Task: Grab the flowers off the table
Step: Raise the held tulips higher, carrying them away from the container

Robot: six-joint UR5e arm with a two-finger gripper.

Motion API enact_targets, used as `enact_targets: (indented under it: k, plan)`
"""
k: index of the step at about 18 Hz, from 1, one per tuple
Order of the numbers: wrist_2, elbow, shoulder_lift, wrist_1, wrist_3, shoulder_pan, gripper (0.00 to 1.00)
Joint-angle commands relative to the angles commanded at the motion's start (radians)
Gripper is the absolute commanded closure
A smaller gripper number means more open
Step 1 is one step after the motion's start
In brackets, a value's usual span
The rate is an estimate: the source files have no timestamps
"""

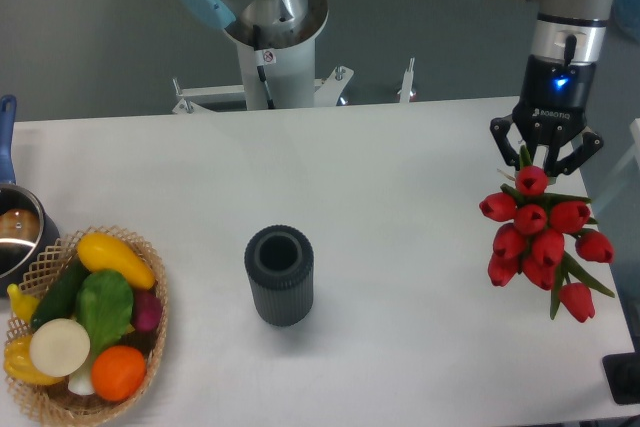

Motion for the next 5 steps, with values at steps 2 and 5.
enact_targets:
  k: [2, 5]
  plan:
    - [0.0, 0.0, 0.0, 0.0, 0.0, 0.0, 0.77]
    - [-0.002, 0.0, 0.003, 0.0, 0.0, 0.003, 0.77]
